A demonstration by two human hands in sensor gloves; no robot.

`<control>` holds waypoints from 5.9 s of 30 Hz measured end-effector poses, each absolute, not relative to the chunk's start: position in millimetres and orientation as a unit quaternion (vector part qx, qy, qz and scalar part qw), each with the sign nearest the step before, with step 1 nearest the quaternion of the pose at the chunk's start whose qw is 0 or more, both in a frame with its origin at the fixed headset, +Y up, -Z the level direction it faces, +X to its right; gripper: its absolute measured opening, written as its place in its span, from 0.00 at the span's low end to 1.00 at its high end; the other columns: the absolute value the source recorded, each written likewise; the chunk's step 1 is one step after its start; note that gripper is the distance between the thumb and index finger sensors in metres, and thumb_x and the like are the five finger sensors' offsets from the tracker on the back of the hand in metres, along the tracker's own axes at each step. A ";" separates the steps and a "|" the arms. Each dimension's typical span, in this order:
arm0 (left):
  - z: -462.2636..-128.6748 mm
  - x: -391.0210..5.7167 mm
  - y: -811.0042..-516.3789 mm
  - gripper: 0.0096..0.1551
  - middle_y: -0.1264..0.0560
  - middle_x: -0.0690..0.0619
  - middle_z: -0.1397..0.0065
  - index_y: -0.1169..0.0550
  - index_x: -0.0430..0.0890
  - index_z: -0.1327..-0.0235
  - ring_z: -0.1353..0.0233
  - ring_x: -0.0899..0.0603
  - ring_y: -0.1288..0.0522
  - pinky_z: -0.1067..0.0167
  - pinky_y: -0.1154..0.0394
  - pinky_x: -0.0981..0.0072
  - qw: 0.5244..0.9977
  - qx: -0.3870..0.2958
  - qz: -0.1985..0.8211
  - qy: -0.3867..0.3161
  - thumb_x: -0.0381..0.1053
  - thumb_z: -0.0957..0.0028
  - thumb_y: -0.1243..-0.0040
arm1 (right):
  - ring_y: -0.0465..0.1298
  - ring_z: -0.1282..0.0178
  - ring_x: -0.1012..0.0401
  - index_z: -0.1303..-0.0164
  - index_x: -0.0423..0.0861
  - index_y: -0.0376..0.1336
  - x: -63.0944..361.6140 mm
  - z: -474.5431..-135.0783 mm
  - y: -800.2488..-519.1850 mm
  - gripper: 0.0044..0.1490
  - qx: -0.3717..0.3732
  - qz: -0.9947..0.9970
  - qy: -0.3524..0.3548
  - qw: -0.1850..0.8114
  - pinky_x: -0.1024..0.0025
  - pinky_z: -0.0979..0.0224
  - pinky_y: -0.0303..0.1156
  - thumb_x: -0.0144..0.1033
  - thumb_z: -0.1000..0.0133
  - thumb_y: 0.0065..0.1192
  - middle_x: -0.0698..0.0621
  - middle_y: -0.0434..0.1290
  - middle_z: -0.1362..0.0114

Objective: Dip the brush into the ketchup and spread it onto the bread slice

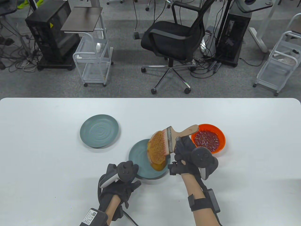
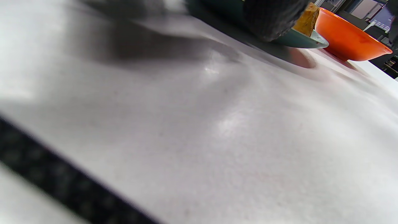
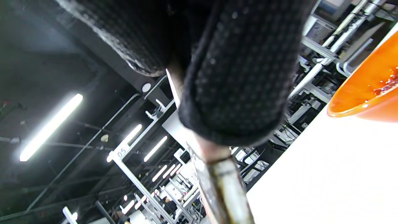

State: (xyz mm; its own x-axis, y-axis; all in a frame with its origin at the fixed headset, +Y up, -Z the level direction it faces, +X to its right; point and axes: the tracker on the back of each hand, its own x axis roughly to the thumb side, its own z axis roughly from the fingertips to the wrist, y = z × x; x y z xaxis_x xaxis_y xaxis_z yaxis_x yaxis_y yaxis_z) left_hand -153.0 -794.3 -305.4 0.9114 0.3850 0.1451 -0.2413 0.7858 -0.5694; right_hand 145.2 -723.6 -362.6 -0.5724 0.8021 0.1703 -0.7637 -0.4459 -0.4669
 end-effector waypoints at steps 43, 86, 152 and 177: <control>-304.8 -153.9 -794.6 0.42 0.68 0.52 0.16 0.56 0.52 0.14 0.18 0.30 0.68 0.29 0.63 0.36 0.933 -0.287 0.174 -0.129 0.58 0.30 0.50 | 0.90 0.60 0.44 0.39 0.27 0.69 123.5 -363.5 -727.0 0.30 -0.015 0.867 -0.231 0.442 0.72 0.66 0.91 0.32 0.43 0.69 0.28 0.78 0.48; -304.1 -153.0 -793.8 0.42 0.68 0.51 0.16 0.56 0.51 0.14 0.18 0.31 0.68 0.29 0.63 0.36 0.934 -0.288 0.171 -0.126 0.58 0.30 0.50 | 0.90 0.59 0.45 0.38 0.27 0.68 117.9 -366.0 -735.8 0.30 -0.038 0.824 -0.189 0.533 0.72 0.65 0.92 0.32 0.43 0.69 0.28 0.78 0.47; -306.2 -155.3 -793.6 0.42 0.69 0.53 0.16 0.56 0.52 0.14 0.18 0.30 0.68 0.30 0.63 0.35 0.928 -0.302 0.180 -0.125 0.58 0.30 0.51 | 0.89 0.56 0.43 0.37 0.30 0.69 240.8 -418.5 -694.3 0.29 -0.124 0.958 -0.207 0.156 0.67 0.63 0.90 0.32 0.44 0.69 0.29 0.78 0.45; -305.6 -154.7 -793.5 0.42 0.69 0.52 0.16 0.57 0.52 0.14 0.18 0.30 0.68 0.30 0.63 0.35 0.929 -0.302 0.173 -0.123 0.58 0.30 0.51 | 0.90 0.58 0.45 0.38 0.28 0.69 144.0 -360.8 -694.9 0.29 -0.013 0.856 -0.192 0.480 0.71 0.65 0.91 0.33 0.44 0.70 0.29 0.79 0.47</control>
State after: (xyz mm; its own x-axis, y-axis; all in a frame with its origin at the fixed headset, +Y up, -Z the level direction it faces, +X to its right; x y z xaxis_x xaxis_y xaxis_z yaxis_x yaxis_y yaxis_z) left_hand -154.7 -793.5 -305.6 0.9102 0.3952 0.1239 -0.2469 0.7580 -0.6037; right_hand 144.0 -694.9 -360.8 -0.5380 0.8272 0.1617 -0.8171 -0.4647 -0.3412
